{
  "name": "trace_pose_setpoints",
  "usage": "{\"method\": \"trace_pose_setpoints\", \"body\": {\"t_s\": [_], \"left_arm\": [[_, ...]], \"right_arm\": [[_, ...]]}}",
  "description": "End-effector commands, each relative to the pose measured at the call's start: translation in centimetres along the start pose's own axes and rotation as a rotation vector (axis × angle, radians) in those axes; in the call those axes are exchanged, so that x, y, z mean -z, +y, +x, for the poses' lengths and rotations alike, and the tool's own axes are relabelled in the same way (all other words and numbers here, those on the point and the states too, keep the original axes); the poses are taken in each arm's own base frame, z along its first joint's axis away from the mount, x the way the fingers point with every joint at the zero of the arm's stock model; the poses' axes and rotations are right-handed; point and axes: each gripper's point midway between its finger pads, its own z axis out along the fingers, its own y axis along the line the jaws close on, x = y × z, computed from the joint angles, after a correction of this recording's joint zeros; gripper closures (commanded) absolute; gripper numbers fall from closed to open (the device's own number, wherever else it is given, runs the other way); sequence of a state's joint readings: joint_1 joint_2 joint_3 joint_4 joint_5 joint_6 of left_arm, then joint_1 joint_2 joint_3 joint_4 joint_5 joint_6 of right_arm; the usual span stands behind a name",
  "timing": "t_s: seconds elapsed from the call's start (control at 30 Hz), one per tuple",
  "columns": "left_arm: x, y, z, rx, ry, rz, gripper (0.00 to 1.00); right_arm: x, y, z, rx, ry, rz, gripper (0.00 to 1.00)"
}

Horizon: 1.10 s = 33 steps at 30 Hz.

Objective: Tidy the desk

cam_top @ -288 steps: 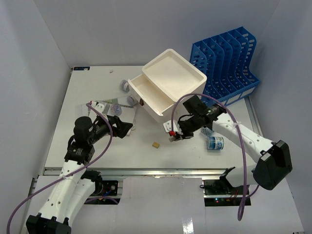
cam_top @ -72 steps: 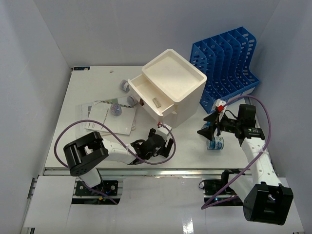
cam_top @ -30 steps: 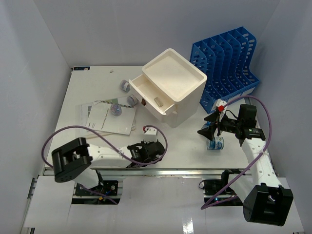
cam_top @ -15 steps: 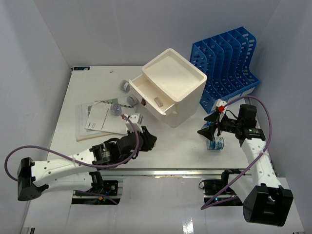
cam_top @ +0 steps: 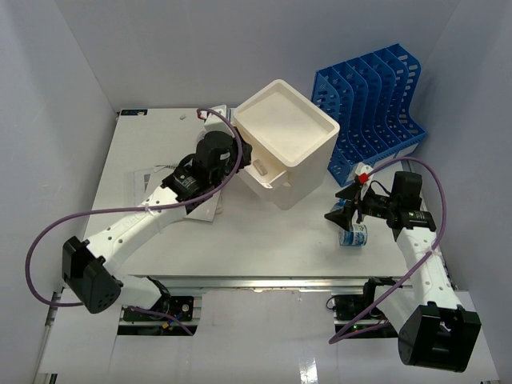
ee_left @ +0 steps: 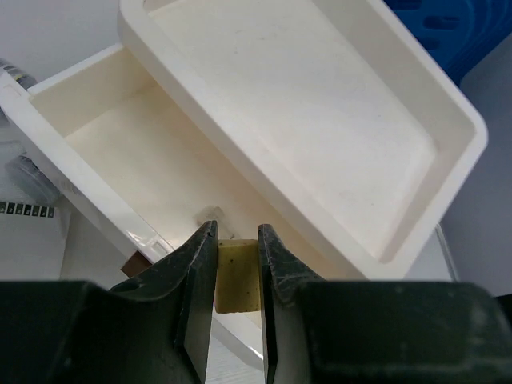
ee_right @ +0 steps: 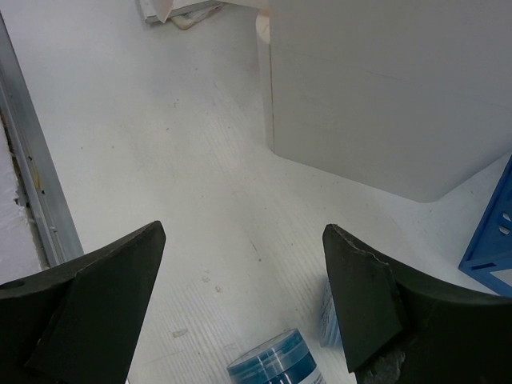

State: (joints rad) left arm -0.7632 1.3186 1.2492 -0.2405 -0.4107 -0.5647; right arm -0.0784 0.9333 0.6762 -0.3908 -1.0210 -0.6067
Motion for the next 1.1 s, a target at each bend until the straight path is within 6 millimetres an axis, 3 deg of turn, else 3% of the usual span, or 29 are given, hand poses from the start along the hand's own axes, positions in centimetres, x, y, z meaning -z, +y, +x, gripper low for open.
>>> {"method": "trace_pose_setpoints", "body": {"t_s": [0.0, 0.13, 0.17, 0.2, 0.23, 0.33, 0.5, 0.67, 0.83, 0.93, 1.07], "left_arm": [[-1.7, 0.1, -0.8, -0.026, 0.032, 0.039, 0.87], [-4.1, 1.0, -0.6, -0.016, 0.059, 0.031, 0.8], [-4.3, 1.0, -0.7, -0.015, 0.061, 0.034, 0.72], [-4.7, 1.0, -0.4, -0.019, 0.069, 0.037, 0.56], [-4.8, 0.9, -0.3, -0.022, 0.073, 0.045, 0.55], [-4.8, 0.4, -0.6, -0.032, 0.066, 0.081, 0.24], [-3.6, -0.2, -2.3, -0.064, 0.025, 0.126, 0.06], [-0.6, 0.2, -5.1, -0.107, -0.06, 0.162, 0.02], [3.6, 2.8, -5.0, -0.036, -0.071, 0.177, 0.02], [5.0, 4.8, -1.5, 0.018, 0.012, 0.167, 0.02], [6.7, 6.2, 1.3, 0.111, 0.06, 0.206, 0.04]], "right_arm": [[0.1, -0.1, -0.8, 0.037, -0.023, 0.002, 0.14], [0.1, -0.2, -0.7, 0.034, -0.019, 0.006, 0.14], [0.2, -0.2, -0.7, 0.036, -0.019, 0.007, 0.14], [0.2, -0.2, -0.7, 0.037, -0.018, 0.009, 0.14], [0.2, -0.2, -0.7, 0.036, -0.017, 0.009, 0.14], [0.1, -0.2, -0.6, 0.035, -0.016, 0.008, 0.14], [0.1, -0.2, -0.6, 0.032, -0.017, 0.002, 0.14], [0.0, -0.1, -0.4, 0.033, -0.016, -0.005, 0.14], [-0.1, 1.1, -0.7, 0.031, -0.041, -0.073, 0.15], [-0.4, 2.2, -2.4, -0.015, -0.078, -0.161, 0.18], [-1.8, 1.5, -6.4, -0.016, -0.002, -0.125, 0.23]]}}
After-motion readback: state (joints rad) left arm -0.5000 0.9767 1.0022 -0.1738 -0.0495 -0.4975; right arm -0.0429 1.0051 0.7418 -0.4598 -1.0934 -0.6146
